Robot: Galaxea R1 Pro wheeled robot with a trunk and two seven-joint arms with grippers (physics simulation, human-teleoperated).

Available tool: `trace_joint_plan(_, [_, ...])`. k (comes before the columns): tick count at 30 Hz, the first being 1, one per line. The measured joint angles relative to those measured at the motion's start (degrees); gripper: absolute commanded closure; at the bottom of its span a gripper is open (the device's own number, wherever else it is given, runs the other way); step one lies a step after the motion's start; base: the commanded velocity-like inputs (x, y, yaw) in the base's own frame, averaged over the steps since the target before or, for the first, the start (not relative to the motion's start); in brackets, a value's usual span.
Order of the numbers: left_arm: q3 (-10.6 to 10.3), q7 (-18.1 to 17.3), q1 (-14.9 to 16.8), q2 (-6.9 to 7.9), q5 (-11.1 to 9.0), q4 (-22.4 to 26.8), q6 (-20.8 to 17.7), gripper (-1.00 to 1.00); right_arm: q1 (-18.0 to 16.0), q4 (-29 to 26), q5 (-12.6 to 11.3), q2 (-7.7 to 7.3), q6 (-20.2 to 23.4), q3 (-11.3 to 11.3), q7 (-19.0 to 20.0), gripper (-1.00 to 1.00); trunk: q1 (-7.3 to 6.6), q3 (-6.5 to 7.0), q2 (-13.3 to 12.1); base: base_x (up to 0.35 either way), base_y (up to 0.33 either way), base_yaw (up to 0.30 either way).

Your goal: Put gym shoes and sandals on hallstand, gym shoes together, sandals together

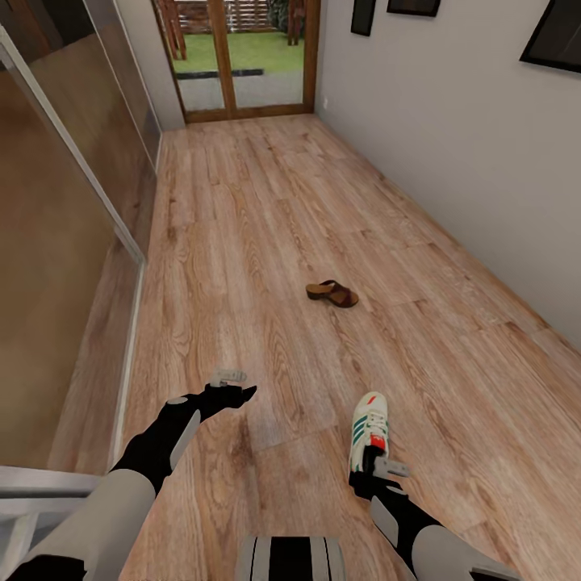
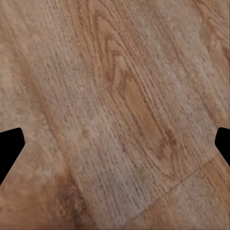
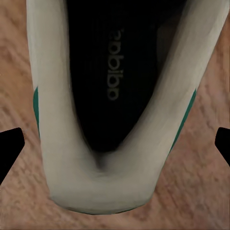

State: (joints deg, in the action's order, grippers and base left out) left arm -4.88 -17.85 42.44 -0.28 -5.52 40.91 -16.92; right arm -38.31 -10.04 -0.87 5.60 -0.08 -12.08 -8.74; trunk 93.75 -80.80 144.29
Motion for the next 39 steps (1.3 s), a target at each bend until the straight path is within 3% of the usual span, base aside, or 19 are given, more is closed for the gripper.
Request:
trace_joint_plan(8, [0.0, 0.0, 0.0, 0.00, 0.0, 0.0, 0.0, -1.00, 0.0, 0.0, 0.0, -0.01, 0.0, 0.0, 0.0, -1.00, 0.00, -0.02, 0.0, 0.000, 0.000, 0.005])
trace_joint_plan(15, [0.0, 0.0, 0.0, 0.00, 0.0, 0.0, 0.0, -1.00, 0.0, 0.0, 0.0, -0.01, 0.0, 0.0, 0.0, -1.00, 0.16, -1.69, 0.1, 0.000, 0.000, 0.000])
trace_joint_plan(39, [0.0, 0.0, 0.0, 0.00, 0.0, 0.0, 0.0, -1.00, 0.0, 0.0, -0.1, -0.01, 0.1, -0.1, 0.0, -1.00, 0.15, -1.83, 0.1, 0.003, 0.000, 0.000])
